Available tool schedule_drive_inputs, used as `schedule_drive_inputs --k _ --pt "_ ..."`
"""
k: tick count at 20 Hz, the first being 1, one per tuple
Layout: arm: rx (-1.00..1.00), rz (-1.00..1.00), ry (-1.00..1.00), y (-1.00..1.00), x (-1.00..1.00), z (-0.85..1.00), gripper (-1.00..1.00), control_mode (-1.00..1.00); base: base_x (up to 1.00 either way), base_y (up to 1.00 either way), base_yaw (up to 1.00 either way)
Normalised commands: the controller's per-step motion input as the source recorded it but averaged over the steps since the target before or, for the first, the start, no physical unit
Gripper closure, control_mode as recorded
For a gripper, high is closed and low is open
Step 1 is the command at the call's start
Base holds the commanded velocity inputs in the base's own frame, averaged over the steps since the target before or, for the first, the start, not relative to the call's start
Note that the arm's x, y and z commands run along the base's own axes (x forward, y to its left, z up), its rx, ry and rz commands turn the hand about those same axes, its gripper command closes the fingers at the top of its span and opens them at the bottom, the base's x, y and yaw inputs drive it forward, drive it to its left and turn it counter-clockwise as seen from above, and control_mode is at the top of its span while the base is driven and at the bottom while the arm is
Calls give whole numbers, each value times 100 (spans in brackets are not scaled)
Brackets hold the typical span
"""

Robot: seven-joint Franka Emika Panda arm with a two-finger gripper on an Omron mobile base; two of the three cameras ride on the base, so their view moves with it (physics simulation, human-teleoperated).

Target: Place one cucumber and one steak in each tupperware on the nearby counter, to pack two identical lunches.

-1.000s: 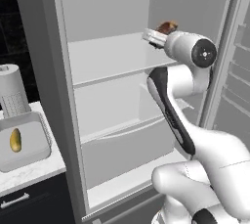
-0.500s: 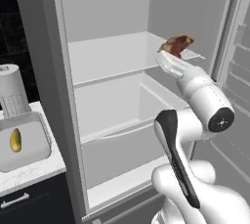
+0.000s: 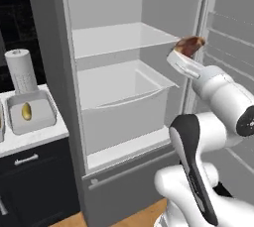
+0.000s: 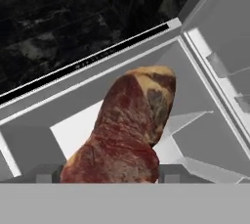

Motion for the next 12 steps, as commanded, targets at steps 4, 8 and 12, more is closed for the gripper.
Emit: schedule_drive_inputs --k 4,8,12 --pt "0 0 0 0 0 0 100 100 -100 100 16" --pt "0 0 0 0 0 0 100 100 -100 100 18" --pt "0 0 0 0 0 0 100 100 -24 100 1"
